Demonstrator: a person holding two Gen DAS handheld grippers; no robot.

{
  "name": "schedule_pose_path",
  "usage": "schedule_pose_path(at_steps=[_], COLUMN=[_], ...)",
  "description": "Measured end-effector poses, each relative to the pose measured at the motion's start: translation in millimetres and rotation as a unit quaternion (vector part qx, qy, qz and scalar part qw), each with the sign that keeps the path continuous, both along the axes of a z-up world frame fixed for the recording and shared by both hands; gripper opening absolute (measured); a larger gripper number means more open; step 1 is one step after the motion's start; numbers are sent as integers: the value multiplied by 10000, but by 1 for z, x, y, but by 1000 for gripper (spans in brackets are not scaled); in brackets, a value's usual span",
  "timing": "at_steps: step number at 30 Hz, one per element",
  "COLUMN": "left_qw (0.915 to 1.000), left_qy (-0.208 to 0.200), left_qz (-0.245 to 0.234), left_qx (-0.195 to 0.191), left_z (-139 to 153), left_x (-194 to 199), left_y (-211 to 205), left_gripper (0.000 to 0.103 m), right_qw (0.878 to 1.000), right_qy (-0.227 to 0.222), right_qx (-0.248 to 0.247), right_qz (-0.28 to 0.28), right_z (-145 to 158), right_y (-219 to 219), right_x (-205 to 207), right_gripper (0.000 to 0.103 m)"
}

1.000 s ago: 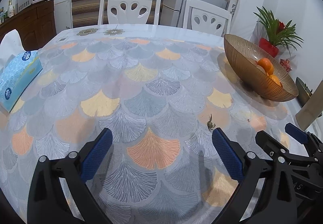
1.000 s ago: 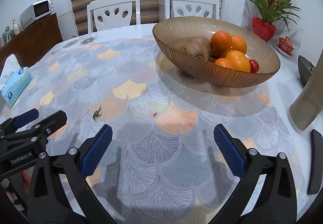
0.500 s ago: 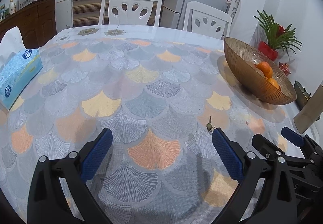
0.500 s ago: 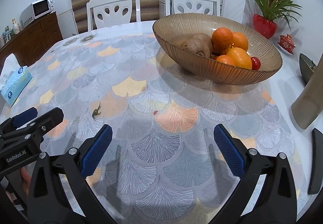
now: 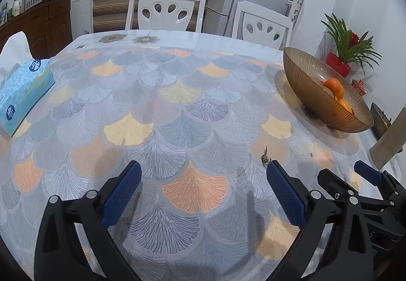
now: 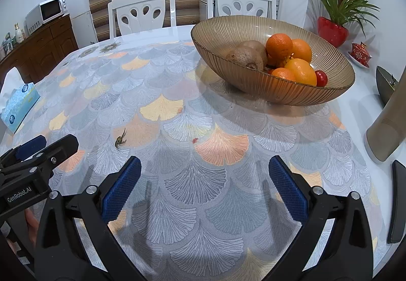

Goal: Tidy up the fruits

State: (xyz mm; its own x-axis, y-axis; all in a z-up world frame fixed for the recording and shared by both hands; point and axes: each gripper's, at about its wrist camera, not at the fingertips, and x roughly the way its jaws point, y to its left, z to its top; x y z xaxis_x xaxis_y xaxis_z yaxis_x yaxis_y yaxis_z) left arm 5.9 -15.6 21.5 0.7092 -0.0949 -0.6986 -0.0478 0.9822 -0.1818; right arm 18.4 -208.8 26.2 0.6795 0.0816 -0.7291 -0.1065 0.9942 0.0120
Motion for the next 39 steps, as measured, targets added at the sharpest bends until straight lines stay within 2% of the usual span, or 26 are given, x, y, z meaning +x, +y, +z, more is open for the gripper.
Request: schedule_pose_path(at_steps=[22, 30, 33, 34, 39], left_qw=[9998, 9993, 9967, 9967, 9898], left_qy=[148, 327, 760, 778, 984], left_qz=[117, 193, 263, 231, 293], left_qx=[41, -65, 50, 80, 983], left_z=[-3, -8, -13, -12, -17], left_x=[1, 4, 6, 3, -10], left_y=[0, 5, 7, 7, -5], left_gripper=[98, 98, 98, 98, 98], right_qw=[9999, 9993, 9987, 9984, 9958], right_qy=[92, 369, 417, 446, 768], right_qx=[14, -58, -123, -106, -103], right_qz=[-49, 52, 247, 319, 494], right_z=[-2, -9, -10, -11, -19], right_y=[-2, 2, 8, 9, 13], right_x=[2, 9, 9, 9, 16], right_gripper=[100, 100, 100, 100, 100])
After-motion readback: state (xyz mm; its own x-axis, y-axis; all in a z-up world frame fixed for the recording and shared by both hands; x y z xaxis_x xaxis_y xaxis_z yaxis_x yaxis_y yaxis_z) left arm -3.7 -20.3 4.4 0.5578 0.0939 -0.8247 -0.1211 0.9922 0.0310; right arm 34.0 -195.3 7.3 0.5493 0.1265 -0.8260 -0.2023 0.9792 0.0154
